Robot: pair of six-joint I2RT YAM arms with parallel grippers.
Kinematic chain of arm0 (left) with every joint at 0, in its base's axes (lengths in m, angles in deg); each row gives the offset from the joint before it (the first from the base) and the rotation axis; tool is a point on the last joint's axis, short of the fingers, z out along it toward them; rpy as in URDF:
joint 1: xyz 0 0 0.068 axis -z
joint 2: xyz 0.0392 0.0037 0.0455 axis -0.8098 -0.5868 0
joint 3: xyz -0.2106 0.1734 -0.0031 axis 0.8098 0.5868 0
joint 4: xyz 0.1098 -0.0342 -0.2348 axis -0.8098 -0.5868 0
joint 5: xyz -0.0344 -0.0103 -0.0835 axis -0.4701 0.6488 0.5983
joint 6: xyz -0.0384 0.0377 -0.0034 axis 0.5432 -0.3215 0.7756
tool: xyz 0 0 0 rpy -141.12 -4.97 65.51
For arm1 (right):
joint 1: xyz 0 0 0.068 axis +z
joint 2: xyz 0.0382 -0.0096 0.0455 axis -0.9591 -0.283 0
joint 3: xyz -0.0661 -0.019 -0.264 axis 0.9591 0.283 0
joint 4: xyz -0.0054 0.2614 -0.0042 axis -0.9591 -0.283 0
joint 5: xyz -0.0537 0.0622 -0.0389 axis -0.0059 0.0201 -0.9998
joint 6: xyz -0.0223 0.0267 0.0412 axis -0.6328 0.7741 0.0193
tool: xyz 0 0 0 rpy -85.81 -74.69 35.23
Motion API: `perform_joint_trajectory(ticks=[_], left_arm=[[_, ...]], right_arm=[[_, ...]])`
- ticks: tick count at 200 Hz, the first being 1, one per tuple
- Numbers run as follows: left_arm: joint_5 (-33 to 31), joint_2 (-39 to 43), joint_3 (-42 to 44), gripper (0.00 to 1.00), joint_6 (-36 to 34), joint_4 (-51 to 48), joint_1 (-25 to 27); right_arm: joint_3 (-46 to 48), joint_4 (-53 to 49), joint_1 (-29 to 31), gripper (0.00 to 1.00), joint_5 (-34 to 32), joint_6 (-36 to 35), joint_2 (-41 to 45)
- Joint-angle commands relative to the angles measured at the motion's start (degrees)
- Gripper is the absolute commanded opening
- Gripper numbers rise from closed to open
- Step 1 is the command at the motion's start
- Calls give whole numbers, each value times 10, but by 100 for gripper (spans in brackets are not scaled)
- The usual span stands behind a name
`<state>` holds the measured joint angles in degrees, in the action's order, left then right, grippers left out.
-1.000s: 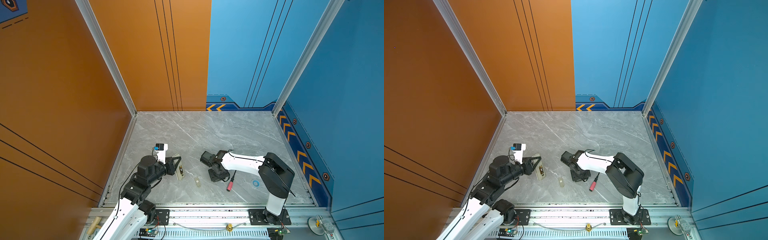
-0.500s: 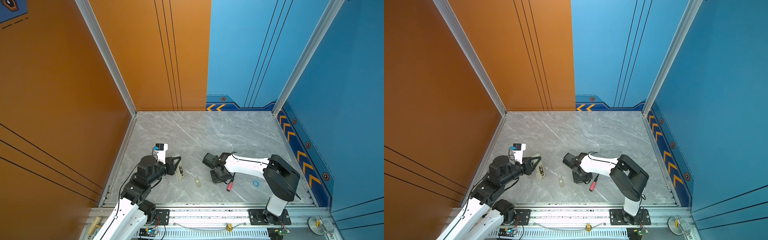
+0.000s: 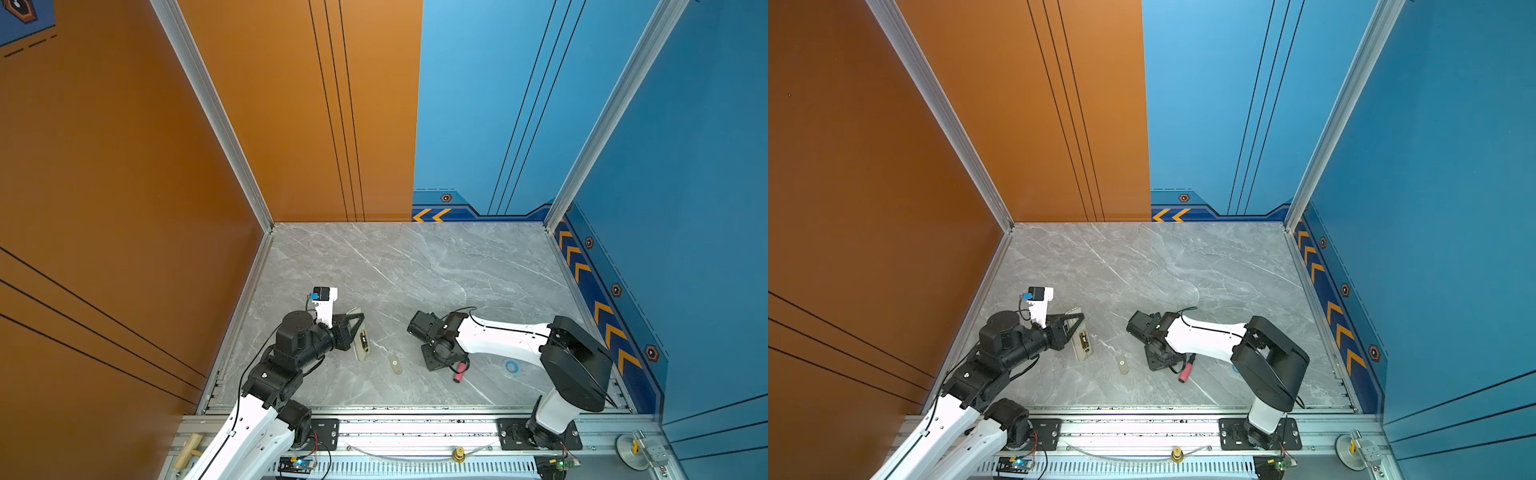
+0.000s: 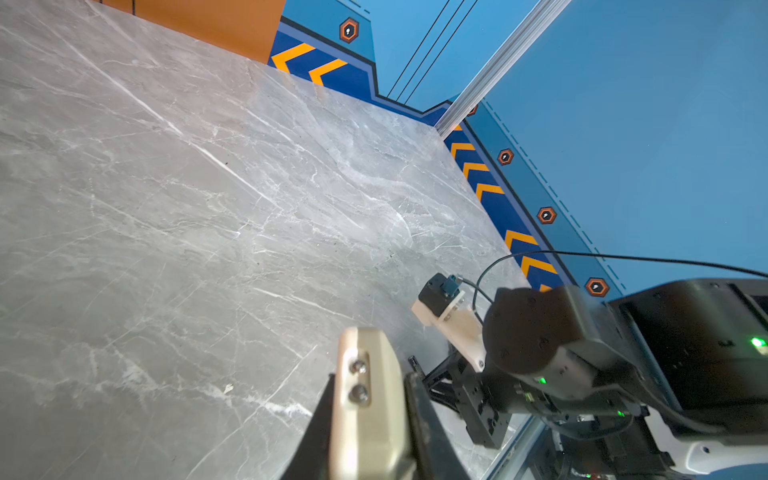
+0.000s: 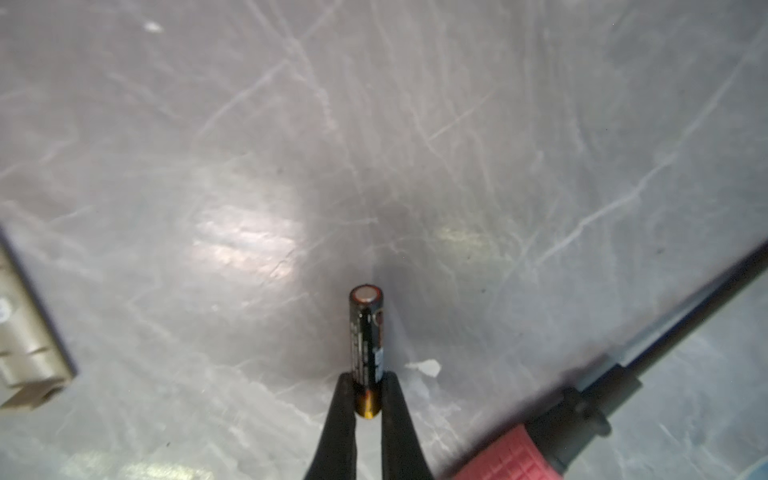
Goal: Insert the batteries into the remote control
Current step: 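Lift the battery upright in the right gripper and carry it toward the remote, then bring the remote toward the right gripper while the right gripper aligns the battery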
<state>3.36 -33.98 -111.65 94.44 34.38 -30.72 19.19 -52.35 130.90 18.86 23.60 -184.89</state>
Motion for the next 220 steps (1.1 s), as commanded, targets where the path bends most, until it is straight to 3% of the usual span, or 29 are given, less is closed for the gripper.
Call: perform_joint_trajectory(ticks=[1, 100, 220], left_arm=[[44, -21, 15, 0, 24, 86, 6], [92, -146, 35, 0, 87, 263, 7], [122, -225, 62, 0, 125, 420, 14]], right_arm=[[4, 27, 21, 0, -36, -27, 50], [1, 12, 80, 0, -35, 12, 208], [-149, -23, 79, 0, 48, 0, 128]])
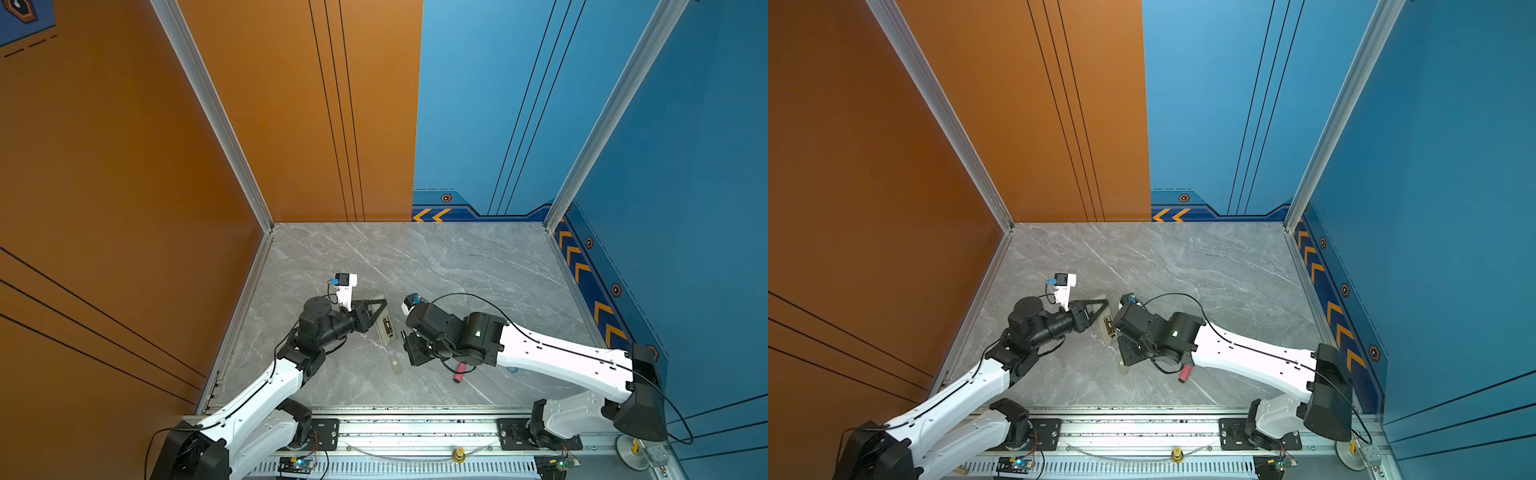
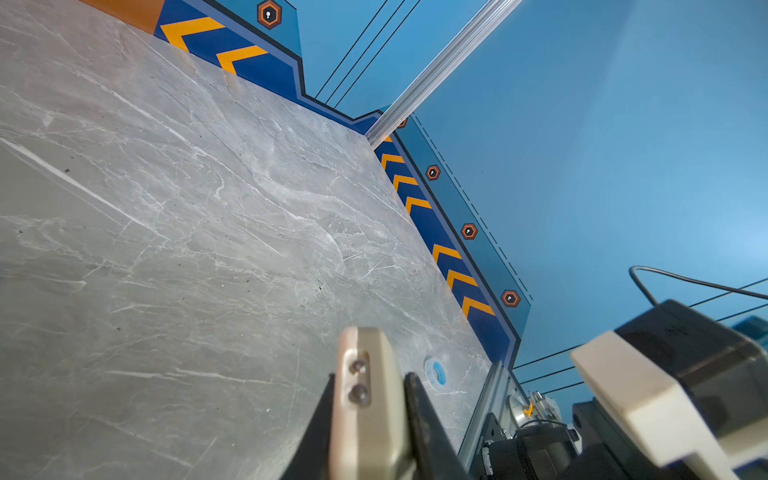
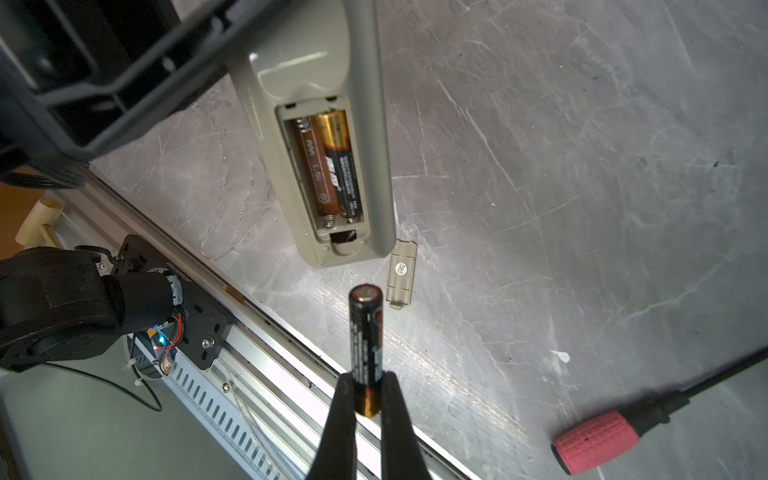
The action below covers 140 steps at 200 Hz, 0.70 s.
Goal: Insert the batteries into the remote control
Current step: 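Bring the remote toward the right gripper while the right gripper aligns the battery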
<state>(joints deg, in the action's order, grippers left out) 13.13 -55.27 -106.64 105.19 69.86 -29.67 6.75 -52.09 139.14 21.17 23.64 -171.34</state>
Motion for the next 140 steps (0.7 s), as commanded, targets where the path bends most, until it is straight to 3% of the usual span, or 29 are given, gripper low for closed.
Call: perform_joint_trajectory(ticks=[1, 55, 140], left_arm=[[25, -13, 13, 0, 18, 68, 3], [40, -74, 36, 0, 67, 194, 4], [53, -78, 43, 0, 69, 213, 8]], right_arm=[[-25, -26, -4, 0, 26, 0, -7], [-39, -26, -11, 0, 58, -6, -24], [-64, -26, -44, 0, 90, -11, -65]])
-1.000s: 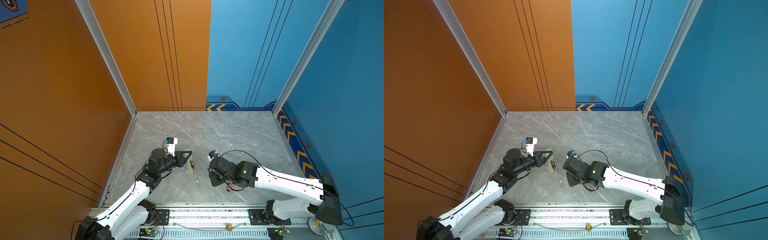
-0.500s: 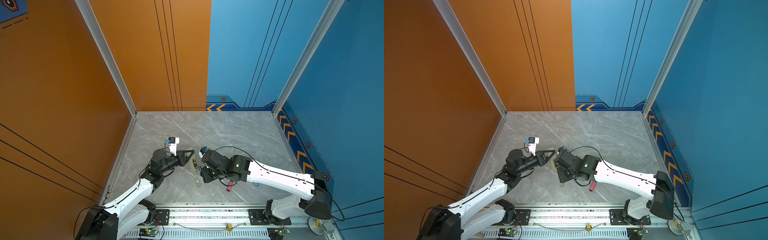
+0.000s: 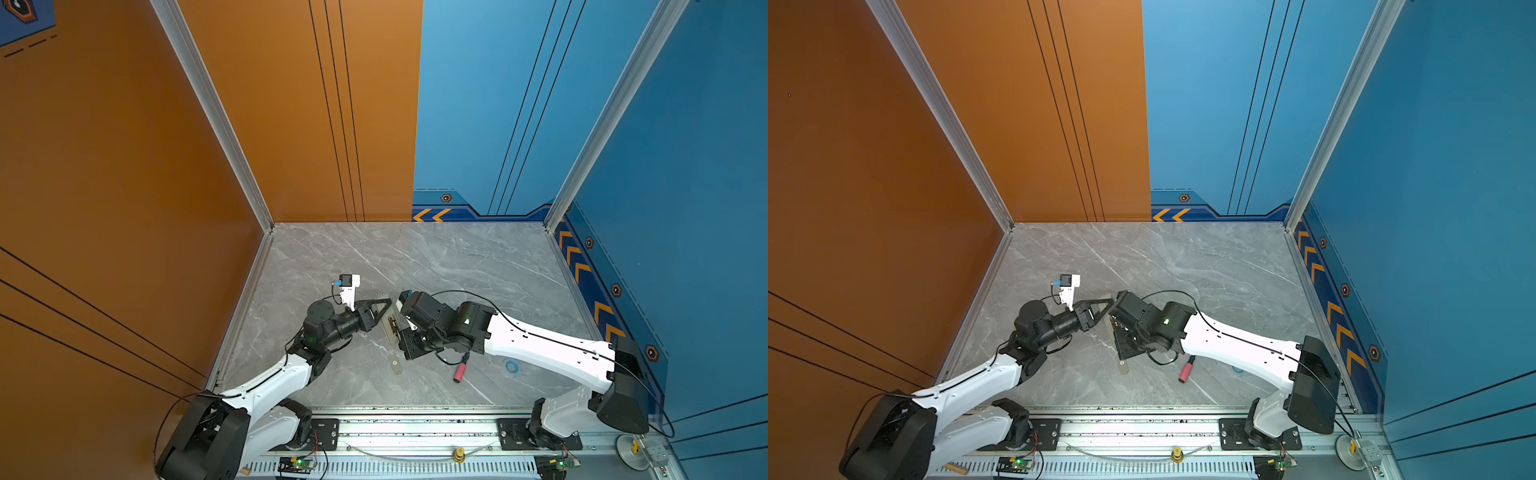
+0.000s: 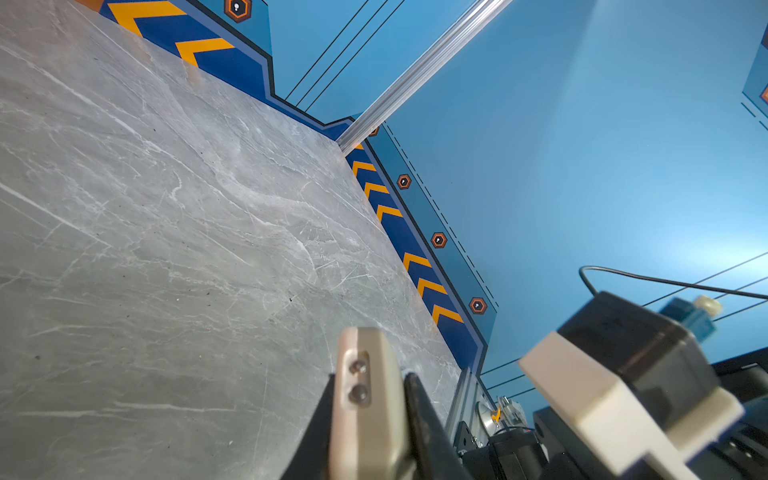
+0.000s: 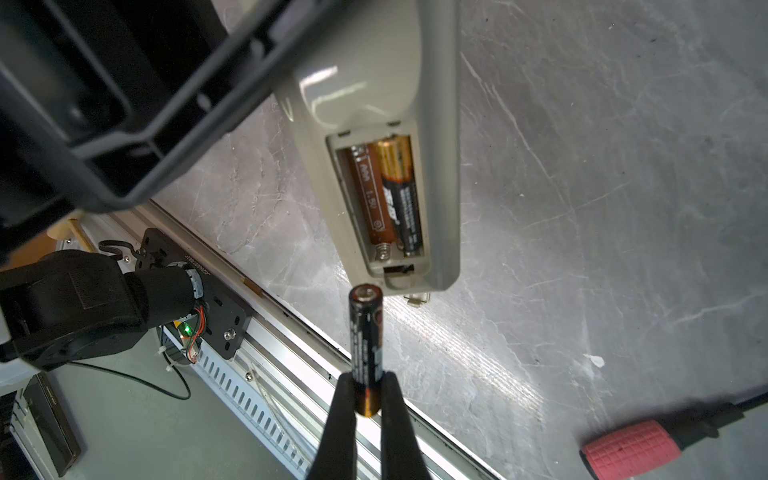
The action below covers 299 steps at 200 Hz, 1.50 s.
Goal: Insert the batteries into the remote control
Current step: 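Bring the remote toward the right gripper while the right gripper aligns the battery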
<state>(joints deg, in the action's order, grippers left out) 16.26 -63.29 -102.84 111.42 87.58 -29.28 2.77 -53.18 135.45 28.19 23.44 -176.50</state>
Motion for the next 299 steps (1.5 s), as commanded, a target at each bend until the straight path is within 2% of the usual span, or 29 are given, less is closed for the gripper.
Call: perform_joint_trajectory(ticks=[1, 143, 299], left_arm=[[23, 3, 5, 0, 7, 36, 4], [55, -23, 6, 0, 33, 86, 19], [85, -48, -1, 0, 59, 120, 39]], right_arm=[[-25, -15, -7, 0, 20, -9, -14], [-30, -28, -41, 0, 51, -30, -37], [-49, -65, -55, 0, 43, -44, -38]])
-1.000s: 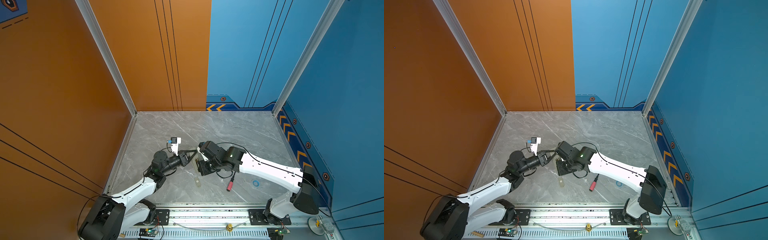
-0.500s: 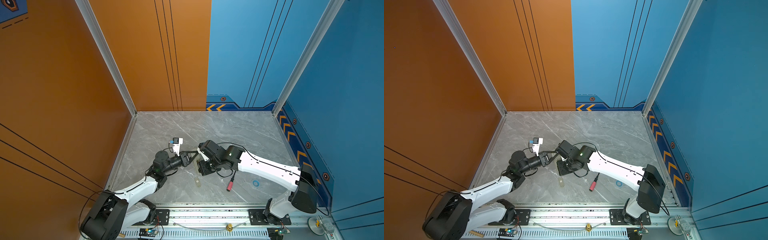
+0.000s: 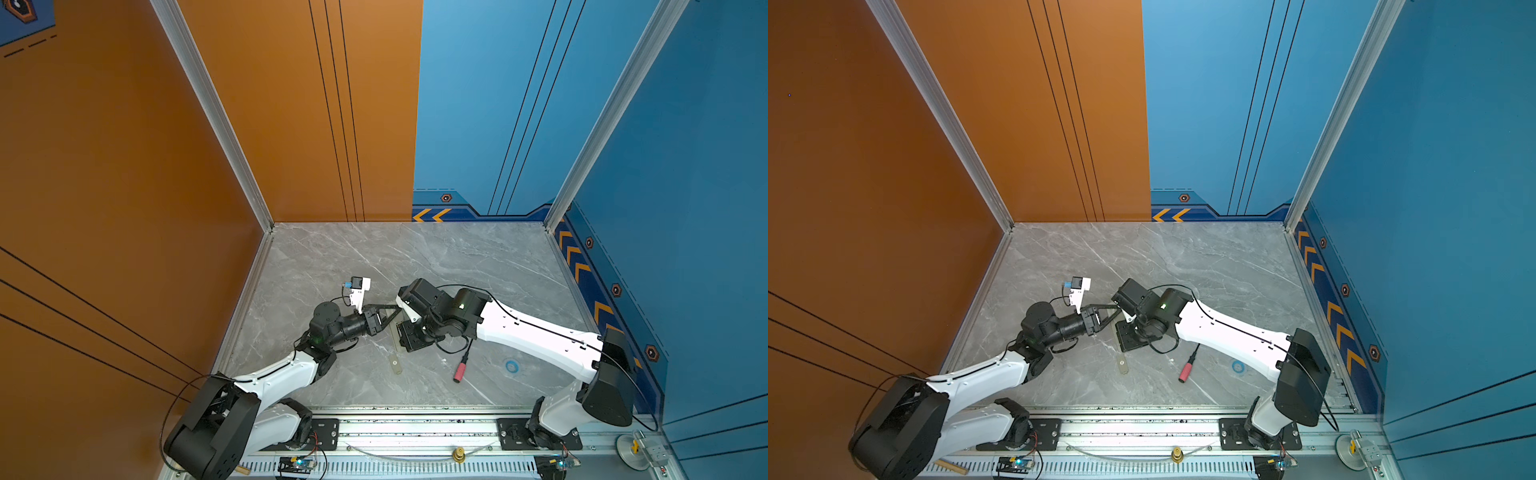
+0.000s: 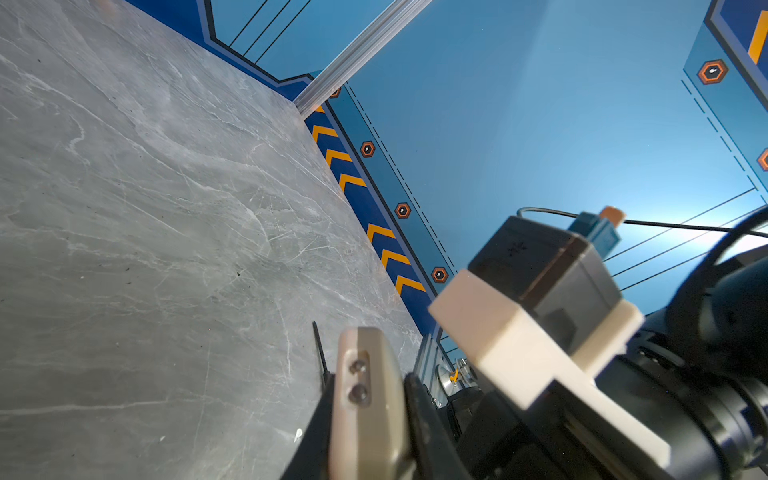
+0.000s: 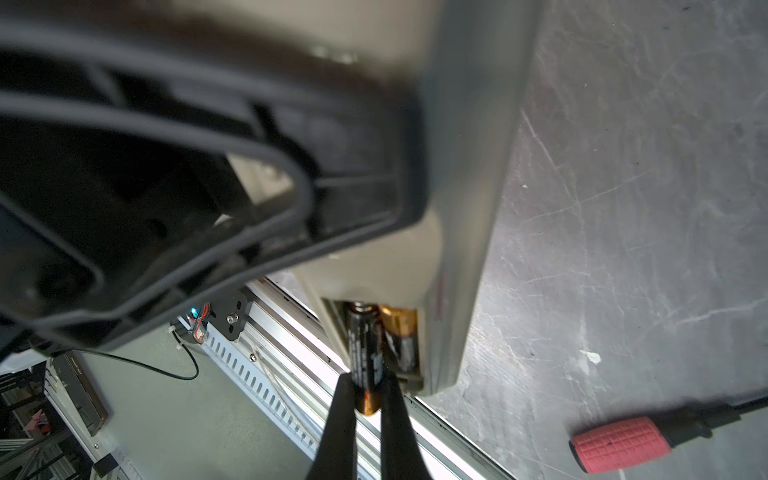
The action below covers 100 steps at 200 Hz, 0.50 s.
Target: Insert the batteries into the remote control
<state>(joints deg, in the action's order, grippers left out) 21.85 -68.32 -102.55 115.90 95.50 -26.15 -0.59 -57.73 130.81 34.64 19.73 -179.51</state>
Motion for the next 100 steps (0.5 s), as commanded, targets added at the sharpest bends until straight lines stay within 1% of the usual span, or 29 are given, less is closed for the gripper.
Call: perform_joint_trajectory(ticks=[1, 67, 100], left_arm=[[28, 2, -4, 0, 15, 41, 8], [34, 3, -3, 0, 27, 53, 12], [33, 2, -2, 0, 31, 56, 12]], right_arm=[[-16, -19, -9, 0, -21, -7, -8], [-18, -25, -9, 0, -34, -3, -6], [-19, -26, -10, 6, -37, -2, -4]])
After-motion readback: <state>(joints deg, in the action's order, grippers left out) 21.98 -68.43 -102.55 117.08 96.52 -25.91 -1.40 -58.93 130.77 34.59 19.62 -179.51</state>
